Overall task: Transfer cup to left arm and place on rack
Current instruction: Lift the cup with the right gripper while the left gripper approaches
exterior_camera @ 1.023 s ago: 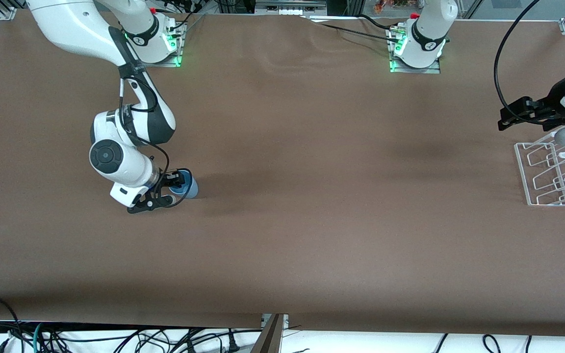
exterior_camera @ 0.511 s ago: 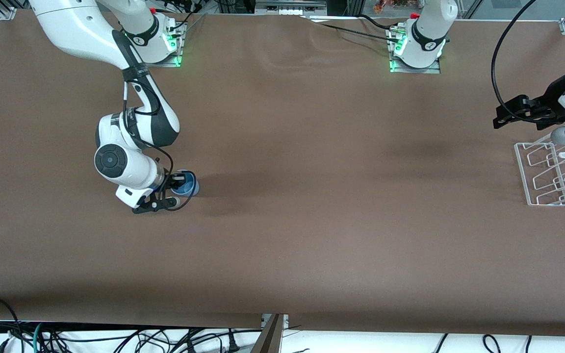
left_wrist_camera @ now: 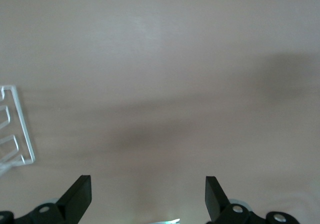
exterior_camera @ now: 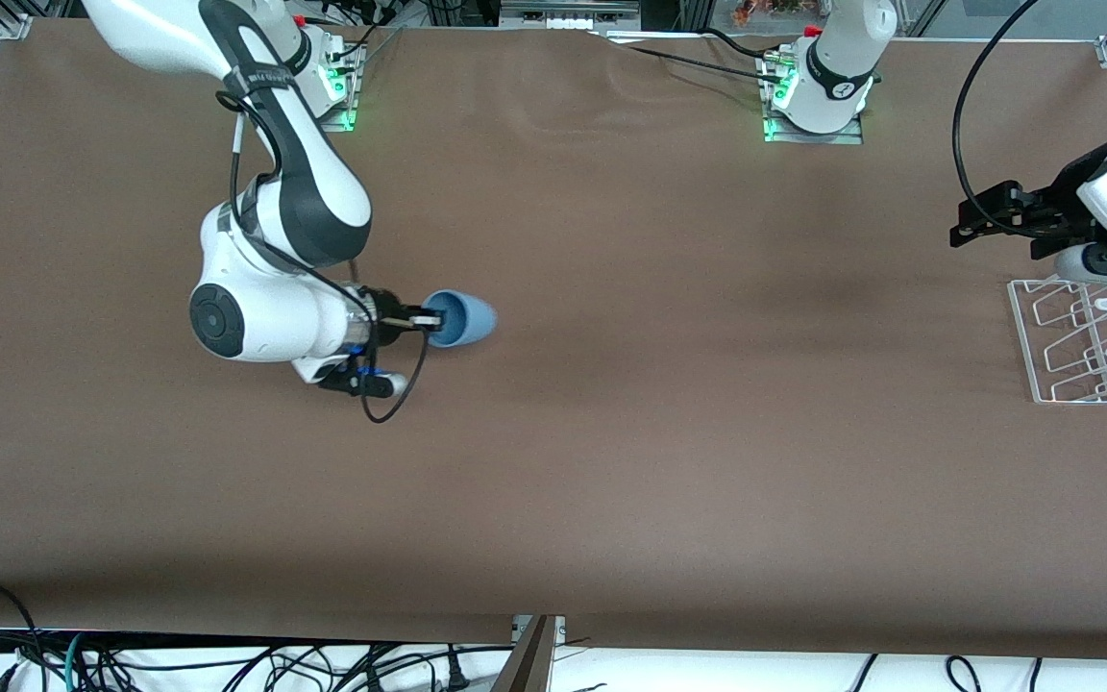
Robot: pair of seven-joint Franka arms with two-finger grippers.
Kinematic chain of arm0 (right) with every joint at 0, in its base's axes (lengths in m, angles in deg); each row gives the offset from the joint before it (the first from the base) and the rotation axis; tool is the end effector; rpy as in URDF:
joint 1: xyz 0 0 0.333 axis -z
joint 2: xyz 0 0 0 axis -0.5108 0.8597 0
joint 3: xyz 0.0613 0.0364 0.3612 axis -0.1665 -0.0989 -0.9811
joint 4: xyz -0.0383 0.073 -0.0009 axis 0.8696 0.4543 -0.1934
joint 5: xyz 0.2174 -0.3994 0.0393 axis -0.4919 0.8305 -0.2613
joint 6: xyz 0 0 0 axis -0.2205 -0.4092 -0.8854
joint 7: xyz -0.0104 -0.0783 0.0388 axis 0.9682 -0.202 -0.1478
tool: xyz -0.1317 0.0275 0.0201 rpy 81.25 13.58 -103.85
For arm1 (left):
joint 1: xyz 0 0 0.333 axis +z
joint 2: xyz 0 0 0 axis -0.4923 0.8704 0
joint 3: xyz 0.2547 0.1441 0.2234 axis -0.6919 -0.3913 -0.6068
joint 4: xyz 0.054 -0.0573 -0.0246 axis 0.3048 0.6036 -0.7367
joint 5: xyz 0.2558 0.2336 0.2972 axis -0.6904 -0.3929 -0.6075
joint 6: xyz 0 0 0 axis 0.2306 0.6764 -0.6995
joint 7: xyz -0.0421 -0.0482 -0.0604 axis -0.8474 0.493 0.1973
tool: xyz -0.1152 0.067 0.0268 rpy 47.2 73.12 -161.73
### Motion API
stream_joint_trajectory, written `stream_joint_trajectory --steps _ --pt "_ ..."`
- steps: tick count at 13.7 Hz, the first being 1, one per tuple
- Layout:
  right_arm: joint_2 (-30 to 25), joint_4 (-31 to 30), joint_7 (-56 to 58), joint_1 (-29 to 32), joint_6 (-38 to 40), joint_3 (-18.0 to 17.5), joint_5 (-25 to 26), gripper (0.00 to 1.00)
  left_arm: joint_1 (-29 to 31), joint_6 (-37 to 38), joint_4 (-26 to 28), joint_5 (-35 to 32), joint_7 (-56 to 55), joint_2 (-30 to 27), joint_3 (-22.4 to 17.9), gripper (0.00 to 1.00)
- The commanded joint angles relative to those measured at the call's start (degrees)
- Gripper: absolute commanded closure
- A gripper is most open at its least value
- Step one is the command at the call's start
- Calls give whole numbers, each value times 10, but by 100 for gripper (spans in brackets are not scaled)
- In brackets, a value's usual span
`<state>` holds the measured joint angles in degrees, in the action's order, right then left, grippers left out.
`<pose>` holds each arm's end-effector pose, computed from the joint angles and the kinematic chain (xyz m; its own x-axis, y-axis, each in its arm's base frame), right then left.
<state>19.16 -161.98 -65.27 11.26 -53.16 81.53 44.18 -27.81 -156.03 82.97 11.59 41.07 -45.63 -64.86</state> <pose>0.6716 0.3651 0.3476 0.8874 -0.1171 -0.4458 -0.3073 -0.8712 -0.3828 0.6431 -0.0272 0.6259 0.9762 -0.1778 -0.1243 -0.1635 -0.9796 0.1169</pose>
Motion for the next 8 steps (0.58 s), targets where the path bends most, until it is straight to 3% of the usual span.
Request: stream_joint_trajectory --steps 1,3,6,8 --pt "33 67 -149 -29 9 -30 -103 100 7 5 1 19 130 17 -3 0" --pt "67 131 -260 -58 -17 -34 -175 100 0 5 6 34 196 23 -2 0" --pt "80 150 -355 -105 -114 -34 -337 100 -3 3 14 71 357 37 0 0" --pt "81 159 -415 -134 -186 -34 -384 100 1 3 22 108 449 48 0 0"
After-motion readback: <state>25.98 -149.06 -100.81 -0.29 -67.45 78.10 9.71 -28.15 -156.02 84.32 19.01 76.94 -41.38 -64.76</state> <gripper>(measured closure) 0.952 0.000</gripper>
